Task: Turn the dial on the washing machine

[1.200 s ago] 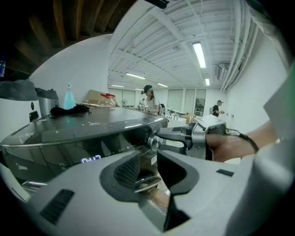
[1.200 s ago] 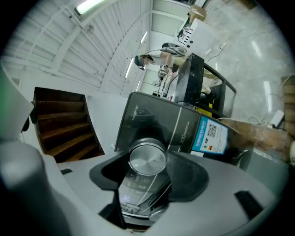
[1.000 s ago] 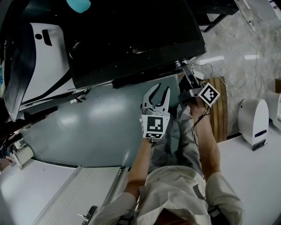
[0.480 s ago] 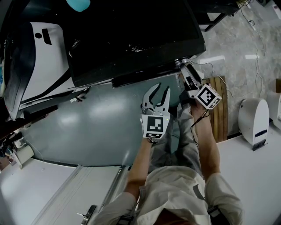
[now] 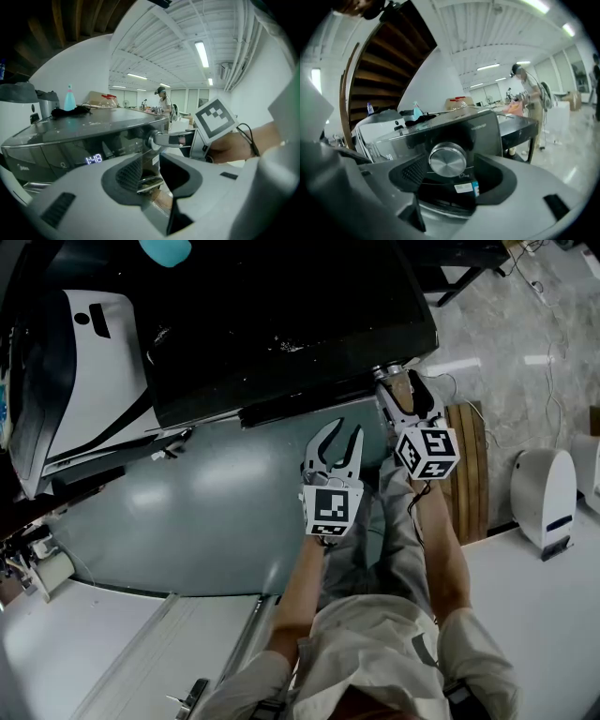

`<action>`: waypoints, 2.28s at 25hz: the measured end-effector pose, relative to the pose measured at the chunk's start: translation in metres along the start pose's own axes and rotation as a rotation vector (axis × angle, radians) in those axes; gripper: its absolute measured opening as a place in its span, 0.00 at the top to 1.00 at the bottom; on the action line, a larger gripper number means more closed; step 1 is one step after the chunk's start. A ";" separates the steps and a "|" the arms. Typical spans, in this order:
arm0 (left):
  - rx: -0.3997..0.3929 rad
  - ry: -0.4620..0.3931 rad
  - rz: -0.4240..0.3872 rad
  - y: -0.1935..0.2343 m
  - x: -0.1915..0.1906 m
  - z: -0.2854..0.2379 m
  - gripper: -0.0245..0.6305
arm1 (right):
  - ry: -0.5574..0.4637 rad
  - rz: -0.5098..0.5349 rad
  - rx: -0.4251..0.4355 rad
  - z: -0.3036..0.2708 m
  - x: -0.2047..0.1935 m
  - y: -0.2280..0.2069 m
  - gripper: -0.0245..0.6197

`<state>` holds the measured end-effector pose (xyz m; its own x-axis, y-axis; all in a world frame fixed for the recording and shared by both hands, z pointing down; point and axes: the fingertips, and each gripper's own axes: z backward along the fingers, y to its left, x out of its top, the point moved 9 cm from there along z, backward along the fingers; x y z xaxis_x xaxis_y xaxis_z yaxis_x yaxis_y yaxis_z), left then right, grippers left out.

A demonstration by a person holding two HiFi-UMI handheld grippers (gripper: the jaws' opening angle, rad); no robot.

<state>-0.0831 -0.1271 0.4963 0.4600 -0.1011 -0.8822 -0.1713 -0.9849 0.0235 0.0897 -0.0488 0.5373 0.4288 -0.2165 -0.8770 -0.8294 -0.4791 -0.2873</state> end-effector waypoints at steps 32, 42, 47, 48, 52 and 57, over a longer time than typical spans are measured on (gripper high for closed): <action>0.021 -0.001 0.007 0.009 -0.003 0.009 0.78 | -0.008 -0.262 0.055 -0.011 -0.008 -0.004 0.55; 0.024 -0.003 0.007 0.010 -0.002 0.010 0.78 | -0.044 -0.484 0.106 -0.011 -0.013 -0.012 0.55; 0.024 -0.002 0.005 0.010 -0.002 0.011 0.78 | -0.061 -0.579 0.123 -0.012 -0.016 -0.014 0.55; 0.024 -0.002 0.006 0.010 -0.002 0.011 0.78 | -0.066 -0.596 0.128 -0.012 -0.016 -0.015 0.55; 0.027 -0.005 0.010 0.011 -0.001 0.013 0.78 | -0.078 -0.678 0.142 -0.012 -0.019 -0.016 0.55; 0.033 -0.012 0.012 0.013 0.000 0.015 0.78 | -0.084 -0.648 0.121 -0.009 -0.019 -0.015 0.54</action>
<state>-0.0984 -0.1381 0.4893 0.4469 -0.1111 -0.8877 -0.2058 -0.9784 0.0188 0.0974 -0.0450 0.5619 0.8292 0.1527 -0.5378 -0.4495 -0.3897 -0.8038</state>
